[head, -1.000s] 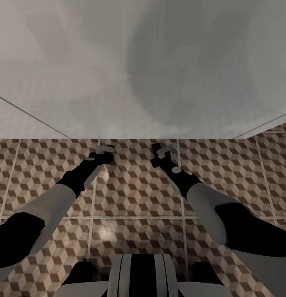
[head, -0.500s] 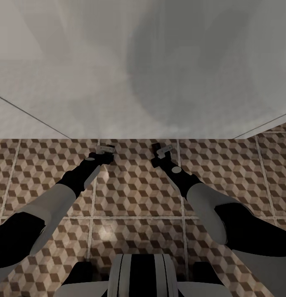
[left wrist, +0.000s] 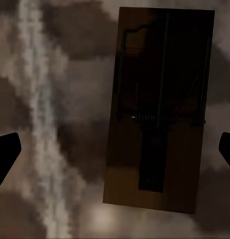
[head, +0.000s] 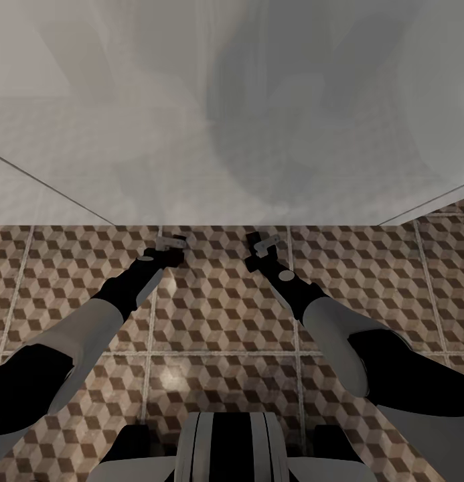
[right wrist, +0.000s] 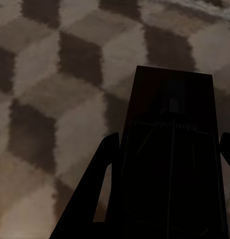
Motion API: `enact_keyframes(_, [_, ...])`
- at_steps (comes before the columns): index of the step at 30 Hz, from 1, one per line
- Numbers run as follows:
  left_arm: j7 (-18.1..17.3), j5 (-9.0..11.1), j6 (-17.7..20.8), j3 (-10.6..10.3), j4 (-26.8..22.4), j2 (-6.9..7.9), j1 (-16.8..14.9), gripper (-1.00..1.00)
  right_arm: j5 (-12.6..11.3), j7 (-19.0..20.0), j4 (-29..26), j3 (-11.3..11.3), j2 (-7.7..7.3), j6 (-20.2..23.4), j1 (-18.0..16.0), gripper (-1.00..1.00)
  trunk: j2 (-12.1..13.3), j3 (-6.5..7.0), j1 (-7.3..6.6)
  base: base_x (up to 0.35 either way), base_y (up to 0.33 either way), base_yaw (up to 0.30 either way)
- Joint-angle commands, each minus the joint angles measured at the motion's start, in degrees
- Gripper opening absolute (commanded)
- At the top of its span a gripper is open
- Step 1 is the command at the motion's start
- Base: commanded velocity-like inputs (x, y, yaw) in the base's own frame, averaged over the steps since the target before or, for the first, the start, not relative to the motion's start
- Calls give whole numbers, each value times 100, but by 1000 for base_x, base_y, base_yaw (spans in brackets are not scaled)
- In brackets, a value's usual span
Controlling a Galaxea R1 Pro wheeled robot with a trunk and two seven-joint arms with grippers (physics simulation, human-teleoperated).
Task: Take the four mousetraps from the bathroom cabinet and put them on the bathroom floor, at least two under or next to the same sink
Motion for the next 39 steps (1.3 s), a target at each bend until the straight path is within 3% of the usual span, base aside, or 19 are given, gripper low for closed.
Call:
enact_keyframes(1, [50, 60, 27, -48, -7, 9, -2, 100, -15, -1, 6, 27, 0, -13, -4, -100, -1, -3, -1, 0, 0, 0])
enact_keyframes(39, [50, 61, 19, -56, 81, 1, 1, 100, -15, -1, 7, 28, 0, -20, -4, -100, -1, -3, -1, 0, 0, 0])
